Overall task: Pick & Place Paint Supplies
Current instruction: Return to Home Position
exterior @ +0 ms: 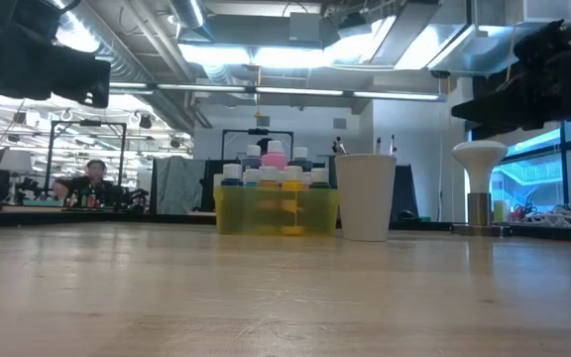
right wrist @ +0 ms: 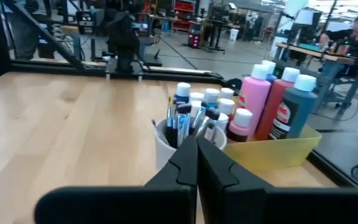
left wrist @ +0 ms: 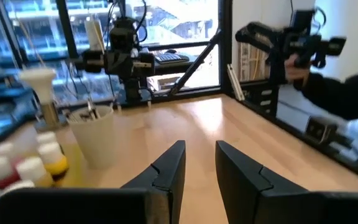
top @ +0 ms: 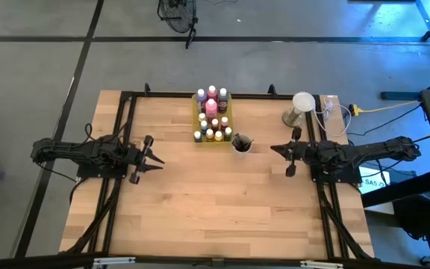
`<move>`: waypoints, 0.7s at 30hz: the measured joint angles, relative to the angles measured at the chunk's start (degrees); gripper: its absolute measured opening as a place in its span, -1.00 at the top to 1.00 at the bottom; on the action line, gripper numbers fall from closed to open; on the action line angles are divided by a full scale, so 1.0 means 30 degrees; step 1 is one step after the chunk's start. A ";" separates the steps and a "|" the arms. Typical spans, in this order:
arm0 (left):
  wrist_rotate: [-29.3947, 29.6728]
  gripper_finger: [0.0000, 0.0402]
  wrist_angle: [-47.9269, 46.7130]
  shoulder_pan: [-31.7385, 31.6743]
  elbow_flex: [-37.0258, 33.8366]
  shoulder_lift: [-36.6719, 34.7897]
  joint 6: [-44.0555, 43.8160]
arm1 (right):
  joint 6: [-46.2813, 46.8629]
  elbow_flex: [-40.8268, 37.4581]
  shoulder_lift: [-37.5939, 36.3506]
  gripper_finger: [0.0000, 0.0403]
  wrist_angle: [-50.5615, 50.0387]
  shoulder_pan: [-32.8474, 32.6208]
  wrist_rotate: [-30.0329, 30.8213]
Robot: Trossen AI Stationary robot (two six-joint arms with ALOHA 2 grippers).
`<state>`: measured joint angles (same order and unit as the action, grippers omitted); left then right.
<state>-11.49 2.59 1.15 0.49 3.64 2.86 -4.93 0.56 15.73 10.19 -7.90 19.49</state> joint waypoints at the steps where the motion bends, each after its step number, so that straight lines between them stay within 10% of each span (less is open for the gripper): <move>1: 0.0000 0.58 0.0004 0.0000 0.0000 0.0000 0.0551 | -0.0012 0.0000 0.0000 1.00 -0.0008 0.0000 0.0121; 21: -0.0008 0.60 0.0022 -0.0006 -0.0007 0.0000 0.3297 | -0.0561 0.0007 0.0189 1.00 -0.2314 0.0007 -0.0068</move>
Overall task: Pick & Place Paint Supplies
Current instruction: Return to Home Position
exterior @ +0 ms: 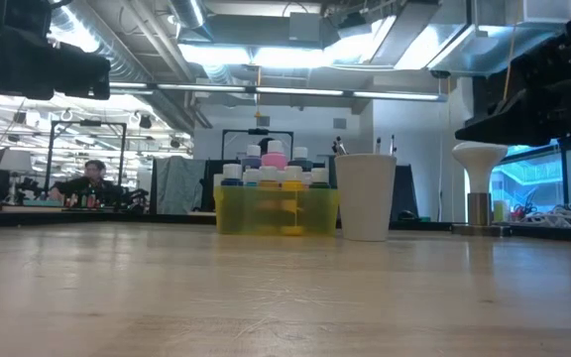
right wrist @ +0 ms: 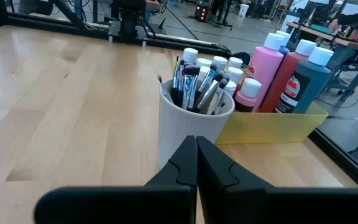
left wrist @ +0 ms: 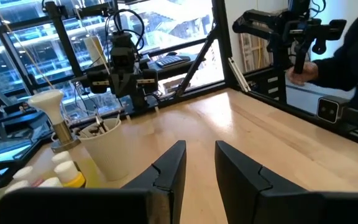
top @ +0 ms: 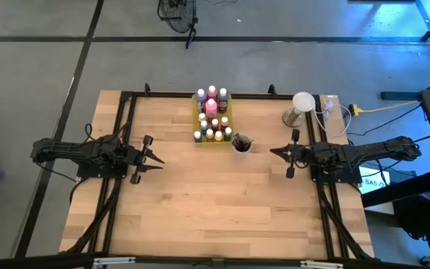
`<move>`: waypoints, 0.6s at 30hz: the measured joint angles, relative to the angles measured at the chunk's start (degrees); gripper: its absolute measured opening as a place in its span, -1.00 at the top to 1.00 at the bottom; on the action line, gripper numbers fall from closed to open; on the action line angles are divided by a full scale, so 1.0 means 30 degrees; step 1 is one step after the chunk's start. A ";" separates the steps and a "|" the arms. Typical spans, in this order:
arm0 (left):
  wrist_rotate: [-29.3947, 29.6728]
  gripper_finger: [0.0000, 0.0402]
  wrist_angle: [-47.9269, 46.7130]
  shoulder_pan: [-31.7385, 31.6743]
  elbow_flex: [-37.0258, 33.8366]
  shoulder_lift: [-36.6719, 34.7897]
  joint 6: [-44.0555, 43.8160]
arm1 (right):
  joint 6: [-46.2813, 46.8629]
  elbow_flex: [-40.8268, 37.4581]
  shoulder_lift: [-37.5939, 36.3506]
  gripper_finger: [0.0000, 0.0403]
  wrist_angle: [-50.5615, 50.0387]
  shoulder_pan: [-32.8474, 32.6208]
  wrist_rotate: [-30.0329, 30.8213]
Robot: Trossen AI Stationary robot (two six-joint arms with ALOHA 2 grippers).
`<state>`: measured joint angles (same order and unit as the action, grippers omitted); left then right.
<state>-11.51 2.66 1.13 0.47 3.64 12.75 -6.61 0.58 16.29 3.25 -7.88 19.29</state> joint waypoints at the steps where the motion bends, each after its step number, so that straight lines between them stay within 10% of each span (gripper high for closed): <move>1: 0.0001 0.60 0.0000 0.0006 0.0000 0.0000 0.0000 | 0.0007 0.0000 0.0000 1.00 0.0000 0.0000 0.0000; 18: -0.0015 0.58 0.0022 0.0000 0.0000 0.0000 -0.0007 | 0.0051 0.0000 0.0000 1.00 0.0022 0.0000 0.0007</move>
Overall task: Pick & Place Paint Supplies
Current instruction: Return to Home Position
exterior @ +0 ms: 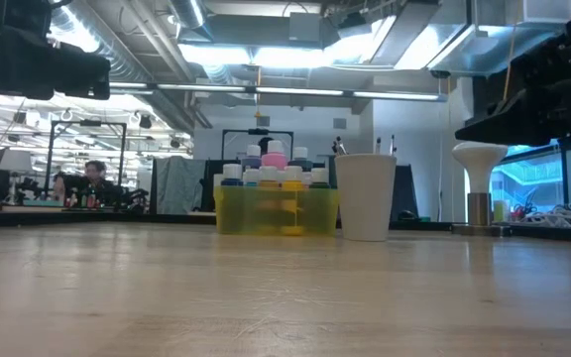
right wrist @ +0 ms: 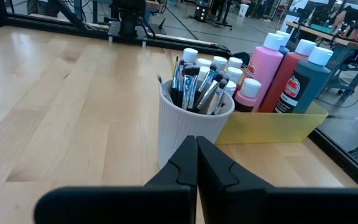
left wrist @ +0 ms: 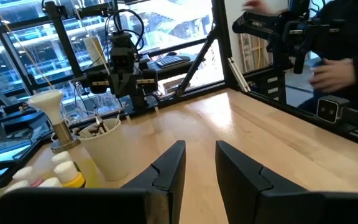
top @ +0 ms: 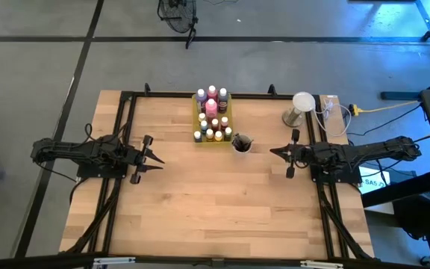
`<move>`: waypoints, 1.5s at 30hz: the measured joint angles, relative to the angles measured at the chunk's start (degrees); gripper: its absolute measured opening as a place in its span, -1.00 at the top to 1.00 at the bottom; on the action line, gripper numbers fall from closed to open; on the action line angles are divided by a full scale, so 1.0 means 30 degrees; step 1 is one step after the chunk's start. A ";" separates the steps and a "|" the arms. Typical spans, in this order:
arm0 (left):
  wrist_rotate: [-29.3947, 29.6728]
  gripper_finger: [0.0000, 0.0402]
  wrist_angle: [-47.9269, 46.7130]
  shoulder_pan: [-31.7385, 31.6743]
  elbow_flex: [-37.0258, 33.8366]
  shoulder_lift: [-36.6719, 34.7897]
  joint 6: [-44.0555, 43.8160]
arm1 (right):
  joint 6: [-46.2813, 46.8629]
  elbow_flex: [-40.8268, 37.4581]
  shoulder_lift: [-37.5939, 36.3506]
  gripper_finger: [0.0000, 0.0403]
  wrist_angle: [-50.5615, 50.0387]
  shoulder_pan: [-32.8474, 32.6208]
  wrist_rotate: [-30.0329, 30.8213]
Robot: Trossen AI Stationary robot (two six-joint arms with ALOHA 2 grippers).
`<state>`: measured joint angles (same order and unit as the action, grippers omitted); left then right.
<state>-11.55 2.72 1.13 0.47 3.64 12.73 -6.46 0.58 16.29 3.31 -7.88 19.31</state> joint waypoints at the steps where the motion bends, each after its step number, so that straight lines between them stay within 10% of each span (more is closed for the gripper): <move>1: -0.0007 0.58 0.0007 0.0007 0.0000 0.0000 -0.0001 | 0.0000 0.0000 0.0000 1.00 0.0000 0.0000 0.0000; 10: -0.0014 0.58 0.0007 0.0007 0.0000 0.0000 -0.0001 | 0.0551 0.0000 -0.0360 1.00 -0.0109 0.0031 -0.0649; 19: -0.0014 0.59 0.0015 0.0007 0.0000 0.0000 -0.0001 | 0.0718 0.0000 -0.3675 1.00 -0.0887 0.1005 -0.7000; 45: -0.0043 0.59 0.0022 -0.0001 0.0000 -0.0006 -0.0001 | 0.0998 0.0015 -0.5436 0.99 -0.0839 0.0903 -0.6951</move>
